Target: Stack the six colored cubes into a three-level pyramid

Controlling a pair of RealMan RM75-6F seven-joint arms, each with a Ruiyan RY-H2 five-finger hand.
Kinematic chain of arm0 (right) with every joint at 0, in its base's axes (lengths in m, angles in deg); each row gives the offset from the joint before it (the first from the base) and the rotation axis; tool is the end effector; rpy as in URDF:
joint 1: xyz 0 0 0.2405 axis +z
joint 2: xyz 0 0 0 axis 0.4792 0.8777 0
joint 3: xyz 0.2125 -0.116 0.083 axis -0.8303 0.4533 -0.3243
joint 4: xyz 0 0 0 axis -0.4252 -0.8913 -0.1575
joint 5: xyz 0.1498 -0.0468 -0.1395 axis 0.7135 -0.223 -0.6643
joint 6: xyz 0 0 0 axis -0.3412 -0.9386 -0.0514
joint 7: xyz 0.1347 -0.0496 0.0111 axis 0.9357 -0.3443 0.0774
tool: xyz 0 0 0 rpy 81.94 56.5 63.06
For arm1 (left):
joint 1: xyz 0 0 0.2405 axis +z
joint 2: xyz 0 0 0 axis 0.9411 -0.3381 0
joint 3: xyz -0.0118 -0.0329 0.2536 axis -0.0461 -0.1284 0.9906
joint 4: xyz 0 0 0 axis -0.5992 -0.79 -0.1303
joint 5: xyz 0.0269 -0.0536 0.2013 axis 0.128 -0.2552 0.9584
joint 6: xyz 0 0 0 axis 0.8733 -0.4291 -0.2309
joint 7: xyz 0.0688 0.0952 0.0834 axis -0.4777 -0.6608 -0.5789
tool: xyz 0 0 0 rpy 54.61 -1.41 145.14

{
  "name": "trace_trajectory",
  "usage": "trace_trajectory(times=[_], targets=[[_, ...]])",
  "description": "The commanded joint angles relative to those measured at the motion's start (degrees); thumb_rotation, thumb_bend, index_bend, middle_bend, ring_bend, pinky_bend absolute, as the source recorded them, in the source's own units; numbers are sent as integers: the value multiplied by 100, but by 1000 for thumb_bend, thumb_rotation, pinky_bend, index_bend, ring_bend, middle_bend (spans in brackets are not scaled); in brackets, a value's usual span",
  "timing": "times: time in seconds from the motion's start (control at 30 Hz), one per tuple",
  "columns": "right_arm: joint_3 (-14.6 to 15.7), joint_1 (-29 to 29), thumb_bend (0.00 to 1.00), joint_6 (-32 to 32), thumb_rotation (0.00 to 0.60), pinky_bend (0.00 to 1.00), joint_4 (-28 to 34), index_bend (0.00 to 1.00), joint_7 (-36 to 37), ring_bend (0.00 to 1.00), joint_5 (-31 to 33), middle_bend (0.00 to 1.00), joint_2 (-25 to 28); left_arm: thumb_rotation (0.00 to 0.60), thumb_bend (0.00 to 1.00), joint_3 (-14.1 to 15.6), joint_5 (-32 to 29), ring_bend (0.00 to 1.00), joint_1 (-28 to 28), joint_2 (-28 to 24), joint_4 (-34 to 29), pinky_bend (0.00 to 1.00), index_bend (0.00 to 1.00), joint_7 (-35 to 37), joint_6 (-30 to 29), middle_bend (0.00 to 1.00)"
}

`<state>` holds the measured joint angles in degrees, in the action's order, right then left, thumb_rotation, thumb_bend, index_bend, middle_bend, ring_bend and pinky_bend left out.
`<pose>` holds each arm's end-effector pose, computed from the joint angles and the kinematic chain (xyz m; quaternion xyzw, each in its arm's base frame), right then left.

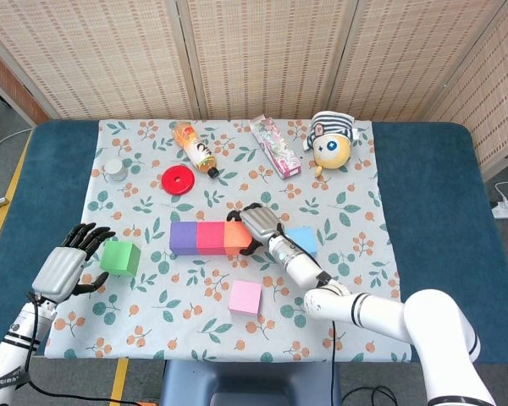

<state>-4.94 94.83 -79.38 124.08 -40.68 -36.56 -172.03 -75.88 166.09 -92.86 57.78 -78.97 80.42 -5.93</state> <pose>-0.0518 -0.4172 -0.0871 0.7570 -0.4657 0.3354 0.3126 -0.2590 0.2687 0.1176 -0.6813 -0.3983 -0.4072 0.4597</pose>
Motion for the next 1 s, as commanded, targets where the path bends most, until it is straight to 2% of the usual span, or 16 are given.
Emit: trace_trajectory(times=[0.03,0.27,0.4,0.57,0.73,0.87,1.0], targets=[[11,-9,78,-15,600,127,27,160,-19,193,-1,294,16,600,355,2,8,2,2,1,-3,61,158,-5,-7,114],[42,-16,77,-11,600,118,130,73,-79,174,45,244,75,600,354,1,22,0,-1,-2,-14,61,158,-15,-15,114],[40,-51,77,-27,600,91,331,0,-66,117,36,153,193,600,354,-2,24,0,-2,-10,-24,60,158,-19,-16,115],[-5,-137,78,-111,600,55,809,0,-28,36,-14,68,569,600,355,-9,36,0,-7,-29,-55,60,158,-48,-28,114],[-22,-234,80,-264,600,38,1271,0,-69,11,-3,63,1063,600,354,-10,30,1,-9,-52,-93,60,158,-75,-22,114],[33,-228,84,-278,600,29,1223,0,-164,0,182,58,1238,600,354,-21,24,0,-10,-58,-137,60,157,-112,-36,114],[148,-142,86,-223,600,21,968,0,-310,0,366,40,1151,600,354,-18,15,0,-19,-68,-182,60,157,-143,-11,113]])
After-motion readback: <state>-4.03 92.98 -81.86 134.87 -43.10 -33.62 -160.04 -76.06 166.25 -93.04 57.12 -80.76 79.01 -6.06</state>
